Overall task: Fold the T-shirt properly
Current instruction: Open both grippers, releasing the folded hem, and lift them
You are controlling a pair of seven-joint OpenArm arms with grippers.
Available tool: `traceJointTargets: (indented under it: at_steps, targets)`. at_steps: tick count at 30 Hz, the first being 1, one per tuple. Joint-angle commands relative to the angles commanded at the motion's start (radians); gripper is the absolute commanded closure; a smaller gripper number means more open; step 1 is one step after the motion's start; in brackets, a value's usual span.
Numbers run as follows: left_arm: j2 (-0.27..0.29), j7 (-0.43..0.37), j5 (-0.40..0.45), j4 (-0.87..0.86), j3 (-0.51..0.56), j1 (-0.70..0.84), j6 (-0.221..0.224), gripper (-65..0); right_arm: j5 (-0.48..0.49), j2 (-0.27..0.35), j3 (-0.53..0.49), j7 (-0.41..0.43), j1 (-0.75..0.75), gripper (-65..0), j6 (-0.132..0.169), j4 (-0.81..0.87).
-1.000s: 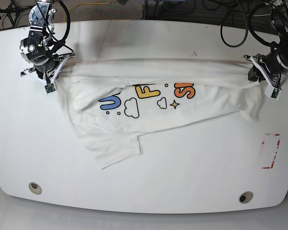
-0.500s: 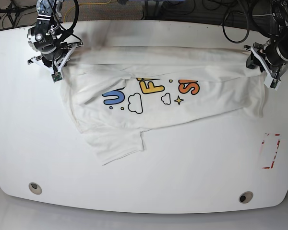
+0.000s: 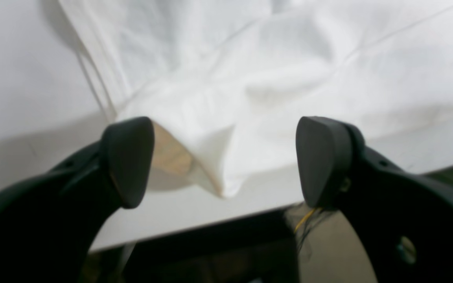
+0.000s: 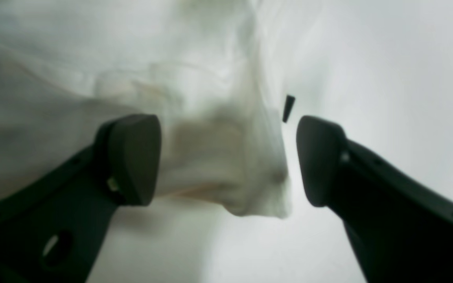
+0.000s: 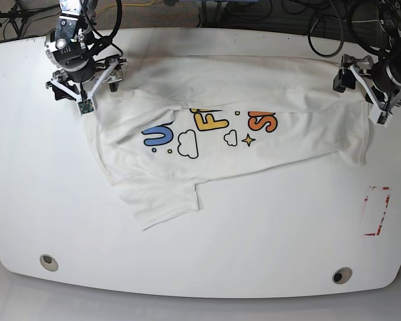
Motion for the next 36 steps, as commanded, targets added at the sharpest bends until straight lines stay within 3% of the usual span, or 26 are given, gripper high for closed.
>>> traceJointTargets:
  at_steps: [6, 10, 15, 18, 20, 22, 25, 27, 30, 36]
  targets:
    - [0.005, 0.041, -0.161, 0.0, -0.054, -0.063, 0.005, -51.8, 0.072, -0.003, 0.077, -0.005, 0.092, -47.4, 0.011, -0.009]
    - [0.008, 0.04, -0.18, -0.003, -0.051, -0.066, 0.006, -51.8, 0.127, -0.003, 0.091, -0.006, 0.109, -47.4, 0.054, -0.011]
    - [0.048, 0.038, -0.12, -0.005, -0.028, -0.06, 0.006, -51.7, 0.204, -0.003, 0.087, -0.006, 0.094, -46.8, 0.086, -0.015]
    - [0.066, 0.037, -0.066, -0.005, -0.028, -0.023, 0.005, -51.7, 0.226, -0.003, 0.086, -0.006, 0.058, -41.5, 0.091, -0.017]
    - [0.069, 0.037, -0.018, -0.005, -0.026, -0.003, 0.002, -49.6, 0.233, -0.006, 0.086, -0.006, 0.038, -32.0, 0.087, -0.017]
    - [0.069, 0.035, 0.012, -0.005, -0.026, 0.017, 0.0, -42.2, 0.233, -0.018, 0.086, -0.006, 0.02, -20.9, 0.089, -0.018]
    - [0.069, 0.034, 0.046, -0.008, -0.025, 0.041, 0.0, -30.8, 0.23, -0.026, 0.086, -0.006, -0.005, -11.3, 0.089, -0.021]
    - [0.069, 0.034, 0.075, -0.023, -0.023, 0.052, 0.0, -22.2, 0.23, -0.026, 0.086, -0.006, -0.017, -10.3, 0.089, -0.048]
    - [0.069, 0.029, 0.121, -0.066, -0.023, 0.052, 0.0, -15.1, 0.229, -0.025, 0.087, 0.002, -0.009, -12.0, 0.089, -0.121]
    - [0.063, -0.031, 0.161, -0.146, 0.018, 0.049, 0.0, -19.4, 0.227, 0.021, 0.086, 0.089, 0.011, -12.4, 0.089, -0.284]
